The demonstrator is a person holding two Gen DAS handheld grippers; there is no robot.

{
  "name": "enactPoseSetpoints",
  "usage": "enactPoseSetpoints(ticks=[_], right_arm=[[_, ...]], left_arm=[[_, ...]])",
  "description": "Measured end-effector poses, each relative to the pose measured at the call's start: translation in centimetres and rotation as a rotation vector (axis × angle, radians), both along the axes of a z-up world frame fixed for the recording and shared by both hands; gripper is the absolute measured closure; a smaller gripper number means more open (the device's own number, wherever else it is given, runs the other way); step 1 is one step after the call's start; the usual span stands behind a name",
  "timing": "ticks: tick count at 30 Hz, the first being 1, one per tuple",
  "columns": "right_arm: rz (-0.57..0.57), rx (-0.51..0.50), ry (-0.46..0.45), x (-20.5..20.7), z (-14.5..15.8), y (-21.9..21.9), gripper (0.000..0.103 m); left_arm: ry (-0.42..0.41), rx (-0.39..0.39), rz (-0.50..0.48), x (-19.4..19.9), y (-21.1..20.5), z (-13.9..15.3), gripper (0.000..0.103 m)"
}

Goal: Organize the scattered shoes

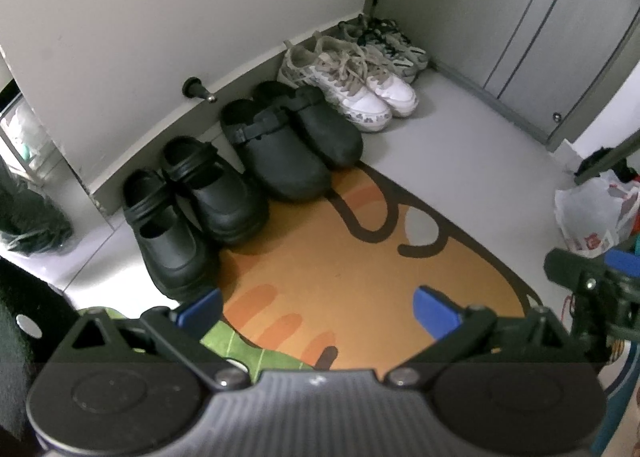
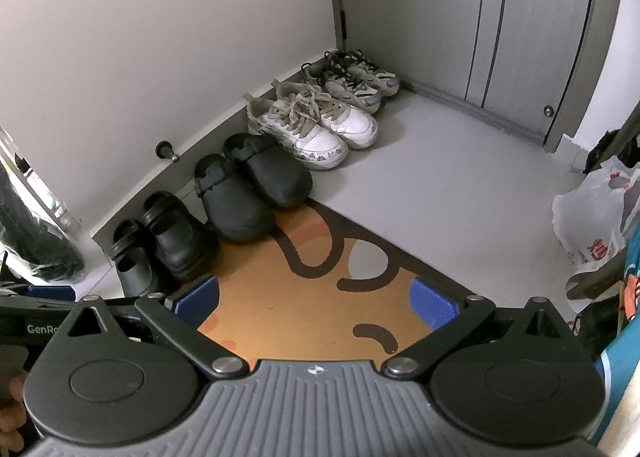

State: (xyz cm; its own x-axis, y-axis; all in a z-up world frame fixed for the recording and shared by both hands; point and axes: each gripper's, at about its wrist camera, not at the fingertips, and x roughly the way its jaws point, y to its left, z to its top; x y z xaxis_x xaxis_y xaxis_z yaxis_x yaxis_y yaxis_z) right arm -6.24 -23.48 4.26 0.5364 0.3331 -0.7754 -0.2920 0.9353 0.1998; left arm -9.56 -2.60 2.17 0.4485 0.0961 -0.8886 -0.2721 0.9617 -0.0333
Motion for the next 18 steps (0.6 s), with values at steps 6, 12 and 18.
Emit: enactPoseSetpoints(ticks=[6,12,18], right_arm=[[0.000,0.001,-0.005,0.09,0.30,0.00,0.000],[0.000,-0.008,-0.004,0.19,0.27,0.09,0.000],[-0.005,-0.003,-0.012,0.21,0.63,-0.05,0.000]], left_arm=[[0.002,0.000,-0.005,0.11,-0.13,0.09,0.000],[0.005,-0.002,-0.011,0.32,-0.27,0.05,0.000],[0.001,0.000,-0.012,0.42,-0.51,0.12,0.000]])
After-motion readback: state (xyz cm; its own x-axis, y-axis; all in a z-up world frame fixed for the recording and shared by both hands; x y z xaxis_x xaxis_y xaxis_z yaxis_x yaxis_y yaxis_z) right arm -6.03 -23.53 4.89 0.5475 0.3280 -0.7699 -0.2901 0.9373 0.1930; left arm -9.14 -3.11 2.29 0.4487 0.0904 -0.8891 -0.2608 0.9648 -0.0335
